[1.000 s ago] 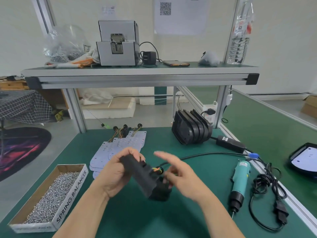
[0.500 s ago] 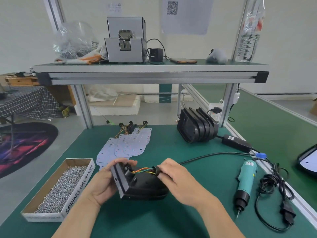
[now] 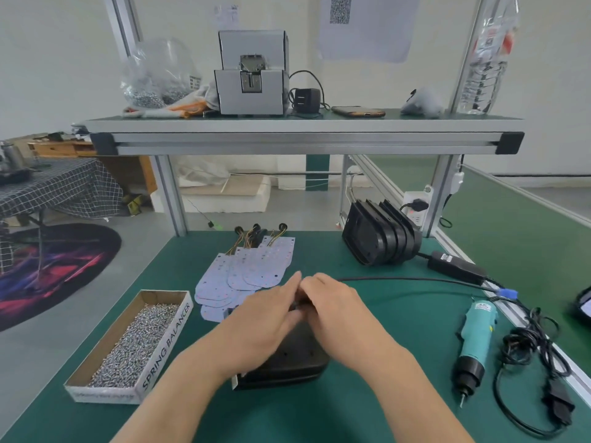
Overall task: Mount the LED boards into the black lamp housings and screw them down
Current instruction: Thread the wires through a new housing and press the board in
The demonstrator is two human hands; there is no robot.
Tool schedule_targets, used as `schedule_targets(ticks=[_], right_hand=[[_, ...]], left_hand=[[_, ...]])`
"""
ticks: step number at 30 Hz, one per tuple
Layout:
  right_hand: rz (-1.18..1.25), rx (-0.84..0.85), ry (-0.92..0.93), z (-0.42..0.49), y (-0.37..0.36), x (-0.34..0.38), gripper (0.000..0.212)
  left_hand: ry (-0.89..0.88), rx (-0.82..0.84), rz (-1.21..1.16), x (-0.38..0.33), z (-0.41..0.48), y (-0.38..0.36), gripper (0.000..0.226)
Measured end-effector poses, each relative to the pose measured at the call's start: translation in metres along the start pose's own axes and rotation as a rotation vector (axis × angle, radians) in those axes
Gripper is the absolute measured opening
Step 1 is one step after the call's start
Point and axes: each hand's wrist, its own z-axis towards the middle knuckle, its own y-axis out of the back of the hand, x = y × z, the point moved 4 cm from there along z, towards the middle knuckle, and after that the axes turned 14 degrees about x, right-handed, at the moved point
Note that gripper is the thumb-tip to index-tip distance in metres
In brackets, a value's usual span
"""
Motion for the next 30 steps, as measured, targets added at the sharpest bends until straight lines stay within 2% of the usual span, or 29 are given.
schedule_targets(ticks=[4, 6, 9, 11, 14, 17, 19, 21, 24, 28, 30], right_hand=[[0.058, 0.043, 0.076, -0.001, 0.006, 0.004, 0.006], [0.038, 0.009, 0.092, 0.000, 0.003, 0.010, 0.008], [0.013, -0.111, 0.089, 0.000, 0.001, 0.016, 0.013], [0.018, -0.162, 0.086, -0.001, 0.000, 0.019, 0.013], [0.021, -0.229, 0.085, -0.005, 0.004, 0.022, 0.011], [0.005, -0.270, 0.090, -0.007, 0.010, 0.023, 0.011], [0.010, -0.289, 0.089, -0.009, 0.012, 0.022, 0.011], [0.043, -0.318, 0.070, -0.010, 0.015, 0.018, 0.012], [0.015, -0.349, 0.004, -0.014, 0.028, 0.007, 0.012], [-0.266, -0.247, -0.114, -0.019, 0.041, 0.008, 0.022], [-0.349, -0.093, -0.126, -0.015, 0.035, 0.019, 0.032]], left_hand=[[0.127, 0.009, -0.100, 0.017, -0.009, -0.007, 0.019], [0.163, -0.100, -0.106, 0.017, -0.009, -0.009, 0.018], [0.090, -0.224, -0.063, 0.016, -0.009, -0.010, 0.015], [0.084, -0.208, -0.018, 0.020, -0.013, -0.014, 0.015], [0.207, -0.170, -0.029, 0.044, -0.019, -0.028, 0.014], [0.325, -0.098, -0.170, 0.065, -0.020, -0.040, 0.012], [0.265, -0.114, -0.313, 0.068, -0.019, -0.039, 0.011], [0.213, -0.152, -0.437, 0.065, -0.018, -0.033, 0.009], [0.217, -0.310, -0.460, 0.057, -0.016, -0.020, 0.016], [0.229, -0.384, -0.334, 0.038, -0.010, -0.006, 0.024], [0.219, -0.378, -0.256, 0.024, -0.006, -0.001, 0.023]])
